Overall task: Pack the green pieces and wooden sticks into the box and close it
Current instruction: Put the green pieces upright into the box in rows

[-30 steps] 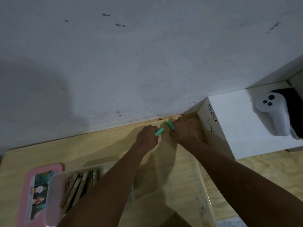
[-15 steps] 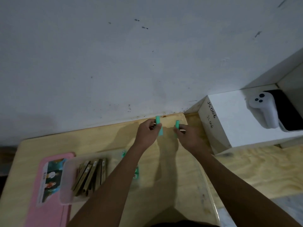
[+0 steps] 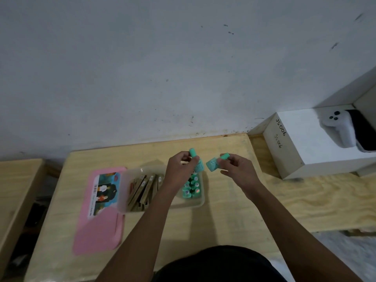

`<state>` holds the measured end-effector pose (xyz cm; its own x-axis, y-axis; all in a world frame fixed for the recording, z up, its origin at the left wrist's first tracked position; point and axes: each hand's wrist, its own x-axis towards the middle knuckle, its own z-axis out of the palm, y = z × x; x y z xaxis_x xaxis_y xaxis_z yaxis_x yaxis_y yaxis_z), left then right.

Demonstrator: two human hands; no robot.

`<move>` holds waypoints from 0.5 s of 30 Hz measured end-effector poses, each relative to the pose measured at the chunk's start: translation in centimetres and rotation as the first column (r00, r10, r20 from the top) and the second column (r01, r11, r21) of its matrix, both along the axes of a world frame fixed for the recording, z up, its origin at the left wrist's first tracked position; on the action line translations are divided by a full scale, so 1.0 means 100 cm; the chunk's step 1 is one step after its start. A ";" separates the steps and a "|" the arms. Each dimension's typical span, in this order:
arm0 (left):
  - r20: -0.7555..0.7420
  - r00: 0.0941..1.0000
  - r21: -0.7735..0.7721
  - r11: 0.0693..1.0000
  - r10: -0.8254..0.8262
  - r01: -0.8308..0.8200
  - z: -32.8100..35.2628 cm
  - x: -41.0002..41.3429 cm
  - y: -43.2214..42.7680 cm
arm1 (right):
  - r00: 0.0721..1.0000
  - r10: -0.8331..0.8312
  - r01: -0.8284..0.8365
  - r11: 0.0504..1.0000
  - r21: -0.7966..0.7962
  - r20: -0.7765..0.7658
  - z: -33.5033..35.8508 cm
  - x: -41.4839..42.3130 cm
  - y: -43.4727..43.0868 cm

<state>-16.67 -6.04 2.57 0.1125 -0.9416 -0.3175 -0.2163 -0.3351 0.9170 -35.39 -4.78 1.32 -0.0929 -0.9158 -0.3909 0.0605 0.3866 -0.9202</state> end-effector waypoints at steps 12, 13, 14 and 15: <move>0.205 0.973 -0.112 0.985 -0.103 0.128 -0.005 0.049 0.038 | 0.926 0.110 -0.164 0.979 -0.124 -0.361 -0.011 0.030 0.041; 0.217 0.969 -0.124 0.982 -0.116 0.145 -0.007 0.052 0.039 | 0.893 0.138 -0.206 0.972 -0.117 -0.428 -0.012 0.029 0.043; 0.232 0.965 -0.135 0.978 -0.124 0.158 -0.010 0.054 0.041 | 0.864 0.163 -0.244 0.963 -0.113 -0.477 -0.013 0.029 0.046; 0.249 0.960 -0.142 0.976 -0.126 0.165 -0.013 0.056 0.043 | 0.836 0.186 -0.281 0.953 -0.110 -0.516 -0.014 0.029 0.048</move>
